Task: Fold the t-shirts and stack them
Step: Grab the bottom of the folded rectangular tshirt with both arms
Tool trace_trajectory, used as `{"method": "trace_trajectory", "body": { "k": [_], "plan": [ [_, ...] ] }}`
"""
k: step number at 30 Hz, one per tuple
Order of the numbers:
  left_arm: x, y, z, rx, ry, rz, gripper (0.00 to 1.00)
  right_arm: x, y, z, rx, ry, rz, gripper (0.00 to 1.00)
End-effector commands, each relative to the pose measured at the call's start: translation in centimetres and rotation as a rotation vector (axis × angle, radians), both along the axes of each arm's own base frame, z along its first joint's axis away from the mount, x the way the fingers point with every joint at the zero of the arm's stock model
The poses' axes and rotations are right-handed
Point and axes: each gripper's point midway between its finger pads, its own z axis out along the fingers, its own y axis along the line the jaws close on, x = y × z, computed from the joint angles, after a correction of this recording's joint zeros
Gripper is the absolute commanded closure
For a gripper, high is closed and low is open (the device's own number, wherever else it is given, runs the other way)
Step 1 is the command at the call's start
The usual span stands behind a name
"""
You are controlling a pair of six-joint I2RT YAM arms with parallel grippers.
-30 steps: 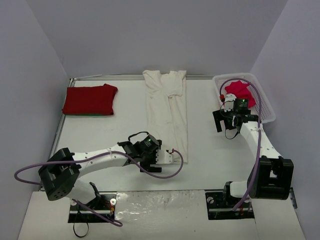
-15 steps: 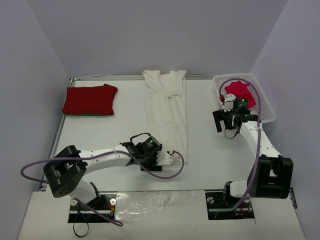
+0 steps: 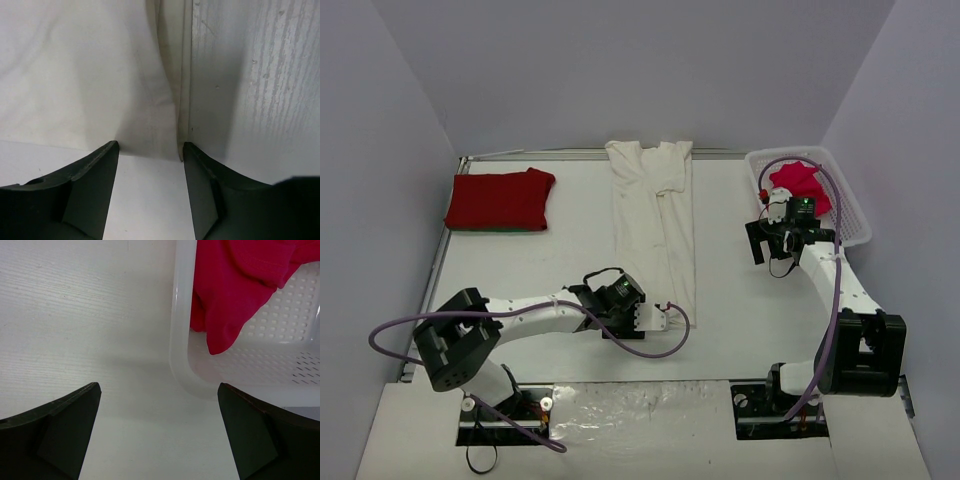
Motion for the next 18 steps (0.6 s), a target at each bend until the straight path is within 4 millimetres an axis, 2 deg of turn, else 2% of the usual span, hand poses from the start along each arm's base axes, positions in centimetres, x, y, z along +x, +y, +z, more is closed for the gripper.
{"method": "trace_trajectory", "body": {
  "k": [1, 3, 5, 6, 8, 9, 10, 16, 18],
  "plan": [
    [0.0, 0.3, -0.7, 0.038, 0.008, 0.001, 0.47, -0.6, -0.5, -1.0, -0.014, 0.042, -0.013, 0.00],
    [-0.1, 0.4, -1.0, 0.049, 0.015, -0.002, 0.48, -0.7, -0.5, -0.9, -0.015, 0.042, -0.016, 0.00],
    [-0.1, 0.4, -0.9, 0.049, 0.017, 0.000, 0.56, -0.7, -0.5, -1.0, -0.016, 0.046, -0.015, 0.00],
    [-0.1, 0.3, -0.9, 0.047, 0.016, 0.002, 0.66, -0.7, -0.6, -0.9, -0.017, 0.043, -0.017, 0.00],
    [0.0, 0.2, -0.7, 0.041, 0.015, 0.002, 0.75, -0.7, -0.5, -0.9, -0.018, 0.043, -0.016, 0.00],
    [-0.1, 0.2, -0.7, 0.038, 0.019, -0.004, 0.90, -0.7, -0.5, -1.0, -0.018, 0.044, -0.016, 0.00],
    [-0.2, 0.2, -0.6, 0.041, 0.025, -0.006, 0.97, -0.7, -0.5, -1.0, -0.018, 0.046, -0.016, 0.00],
    [-1.4, 0.1, -0.3, 0.023, 0.114, -0.038, 0.98, -0.7, -0.2, -0.4, -0.003, 0.034, -0.006, 0.00],
    [-1.7, -0.5, 0.5, -0.019, 0.166, -0.044, 0.98, -0.6, 0.8, 0.4, 0.042, 0.023, 0.029, 0.00]
  ]
}}
